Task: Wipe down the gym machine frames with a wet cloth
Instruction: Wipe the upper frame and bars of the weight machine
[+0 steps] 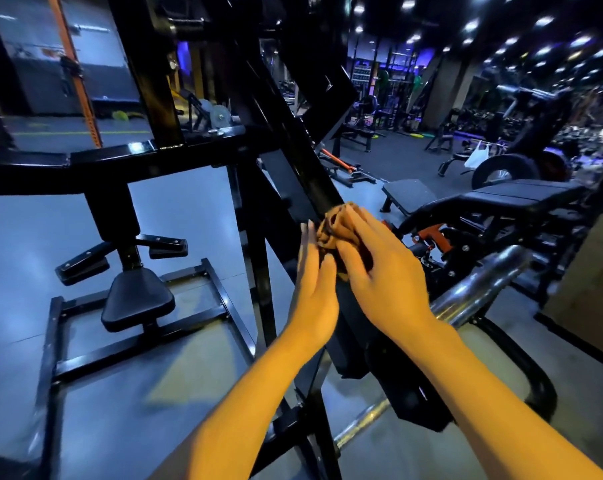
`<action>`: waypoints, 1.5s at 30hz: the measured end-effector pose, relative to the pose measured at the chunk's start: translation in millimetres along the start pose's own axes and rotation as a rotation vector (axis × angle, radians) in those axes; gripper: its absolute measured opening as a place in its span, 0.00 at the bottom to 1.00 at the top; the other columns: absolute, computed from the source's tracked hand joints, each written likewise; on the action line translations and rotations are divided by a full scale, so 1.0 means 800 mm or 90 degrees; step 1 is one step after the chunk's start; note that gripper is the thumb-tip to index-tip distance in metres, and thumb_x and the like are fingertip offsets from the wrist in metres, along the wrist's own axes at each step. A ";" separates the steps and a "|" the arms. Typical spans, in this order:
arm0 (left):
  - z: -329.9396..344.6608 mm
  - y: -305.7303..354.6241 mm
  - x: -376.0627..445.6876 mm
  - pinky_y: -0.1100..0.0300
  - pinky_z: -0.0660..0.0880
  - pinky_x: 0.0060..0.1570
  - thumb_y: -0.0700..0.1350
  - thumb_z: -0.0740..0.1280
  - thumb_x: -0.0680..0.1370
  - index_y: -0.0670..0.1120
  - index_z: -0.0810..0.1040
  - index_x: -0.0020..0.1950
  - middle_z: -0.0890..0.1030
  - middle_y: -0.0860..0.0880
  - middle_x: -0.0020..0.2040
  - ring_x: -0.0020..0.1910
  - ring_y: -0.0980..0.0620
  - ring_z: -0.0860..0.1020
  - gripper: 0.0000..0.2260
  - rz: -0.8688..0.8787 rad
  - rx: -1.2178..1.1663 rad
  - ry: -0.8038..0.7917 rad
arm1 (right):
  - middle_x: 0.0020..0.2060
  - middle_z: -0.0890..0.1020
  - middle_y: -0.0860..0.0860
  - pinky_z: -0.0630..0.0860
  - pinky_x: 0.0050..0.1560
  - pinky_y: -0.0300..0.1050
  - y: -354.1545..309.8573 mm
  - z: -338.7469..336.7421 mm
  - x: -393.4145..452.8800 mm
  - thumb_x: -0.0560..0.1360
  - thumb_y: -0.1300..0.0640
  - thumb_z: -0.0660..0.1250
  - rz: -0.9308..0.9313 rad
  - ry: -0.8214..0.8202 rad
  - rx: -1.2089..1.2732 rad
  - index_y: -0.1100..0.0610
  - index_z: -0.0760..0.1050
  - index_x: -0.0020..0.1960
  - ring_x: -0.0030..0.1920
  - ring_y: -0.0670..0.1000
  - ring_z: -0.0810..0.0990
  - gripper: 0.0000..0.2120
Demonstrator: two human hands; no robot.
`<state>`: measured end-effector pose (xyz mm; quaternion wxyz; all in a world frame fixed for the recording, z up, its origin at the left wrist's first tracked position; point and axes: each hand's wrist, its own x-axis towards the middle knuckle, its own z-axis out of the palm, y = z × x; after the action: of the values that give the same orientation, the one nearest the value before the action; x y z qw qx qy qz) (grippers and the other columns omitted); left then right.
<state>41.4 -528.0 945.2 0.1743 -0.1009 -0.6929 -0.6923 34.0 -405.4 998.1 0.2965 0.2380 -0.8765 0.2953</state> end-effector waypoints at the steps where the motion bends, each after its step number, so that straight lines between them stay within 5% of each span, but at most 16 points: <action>1: 0.000 -0.003 0.002 0.51 0.52 0.81 0.54 0.53 0.87 0.65 0.45 0.82 0.44 0.66 0.82 0.81 0.64 0.48 0.26 0.000 0.010 -0.002 | 0.80 0.65 0.44 0.70 0.71 0.41 -0.003 0.002 0.013 0.86 0.47 0.61 0.003 -0.006 0.006 0.47 0.61 0.83 0.78 0.47 0.65 0.26; 7: 0.008 -0.010 0.005 0.45 0.54 0.80 0.56 0.55 0.86 0.65 0.44 0.82 0.46 0.64 0.83 0.81 0.62 0.47 0.28 0.045 0.055 0.015 | 0.81 0.62 0.46 0.70 0.74 0.56 -0.028 0.029 0.106 0.87 0.45 0.58 -0.003 -0.020 0.008 0.47 0.59 0.83 0.79 0.52 0.64 0.26; 11: 0.003 -0.019 0.007 0.43 0.55 0.80 0.60 0.61 0.81 0.70 0.47 0.80 0.46 0.65 0.82 0.82 0.58 0.48 0.32 0.029 0.000 -0.004 | 0.82 0.60 0.45 0.70 0.75 0.50 -0.018 0.020 0.049 0.87 0.44 0.57 -0.005 -0.014 -0.011 0.45 0.57 0.84 0.79 0.50 0.63 0.27; 14: 0.006 -0.024 0.005 0.42 0.59 0.79 0.54 0.61 0.82 0.63 0.49 0.83 0.51 0.54 0.84 0.82 0.52 0.54 0.32 0.052 0.074 0.013 | 0.82 0.61 0.46 0.70 0.74 0.48 -0.014 0.022 0.022 0.87 0.44 0.57 0.012 0.022 -0.044 0.46 0.58 0.83 0.78 0.51 0.66 0.26; 18: 0.004 -0.017 0.005 0.43 0.58 0.79 0.68 0.63 0.79 0.70 0.51 0.80 0.52 0.57 0.84 0.82 0.53 0.54 0.33 0.034 0.033 0.003 | 0.82 0.62 0.49 0.70 0.74 0.53 -0.033 0.031 0.083 0.87 0.46 0.58 0.018 0.000 -0.034 0.48 0.58 0.84 0.78 0.55 0.66 0.26; 25: 0.001 -0.010 0.005 0.47 0.54 0.81 0.56 0.57 0.86 0.65 0.43 0.82 0.44 0.64 0.83 0.81 0.62 0.46 0.30 0.039 0.041 -0.014 | 0.82 0.62 0.46 0.73 0.72 0.53 -0.019 0.018 0.054 0.86 0.44 0.59 -0.004 -0.027 -0.002 0.45 0.57 0.84 0.79 0.52 0.66 0.27; 29: 0.001 -0.014 0.005 0.49 0.56 0.81 0.47 0.57 0.87 0.57 0.44 0.84 0.46 0.57 0.84 0.82 0.60 0.50 0.30 0.051 0.089 -0.009 | 0.81 0.63 0.45 0.75 0.67 0.49 -0.011 0.010 0.019 0.86 0.45 0.59 0.008 0.004 -0.036 0.46 0.59 0.83 0.77 0.50 0.67 0.27; 34: 0.003 -0.004 0.007 0.45 0.57 0.80 0.69 0.59 0.78 0.71 0.47 0.79 0.48 0.64 0.82 0.82 0.60 0.49 0.33 0.004 0.018 0.008 | 0.82 0.61 0.47 0.71 0.72 0.54 -0.036 0.029 0.095 0.87 0.46 0.58 0.032 -0.018 -0.009 0.47 0.57 0.84 0.78 0.54 0.66 0.27; 37: -0.001 0.004 0.004 0.62 0.55 0.79 0.62 0.57 0.82 0.65 0.45 0.82 0.46 0.61 0.83 0.81 0.63 0.48 0.32 0.006 0.047 -0.009 | 0.82 0.61 0.45 0.72 0.71 0.53 -0.031 0.026 0.088 0.87 0.45 0.58 0.013 -0.019 -0.010 0.46 0.57 0.84 0.78 0.53 0.65 0.27; 40: -0.005 0.009 -0.001 0.82 0.52 0.67 0.52 0.55 0.85 0.63 0.44 0.80 0.46 0.63 0.82 0.77 0.72 0.47 0.28 0.012 0.089 -0.033 | 0.82 0.62 0.45 0.73 0.71 0.47 -0.012 0.011 0.032 0.86 0.46 0.61 0.000 -0.004 0.019 0.45 0.59 0.83 0.78 0.49 0.66 0.27; 45: -0.003 0.007 -0.003 0.70 0.49 0.77 0.52 0.53 0.87 0.59 0.43 0.83 0.42 0.64 0.82 0.78 0.70 0.45 0.28 0.017 0.114 -0.020 | 0.80 0.66 0.43 0.76 0.64 0.47 -0.001 -0.002 -0.025 0.85 0.48 0.63 0.022 0.029 0.015 0.44 0.62 0.82 0.75 0.49 0.71 0.26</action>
<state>45.9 -530.2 949.4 0.1807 -0.1050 -0.7535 -0.6234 49.3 -400.2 986.4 0.3083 0.2197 -0.8699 0.3162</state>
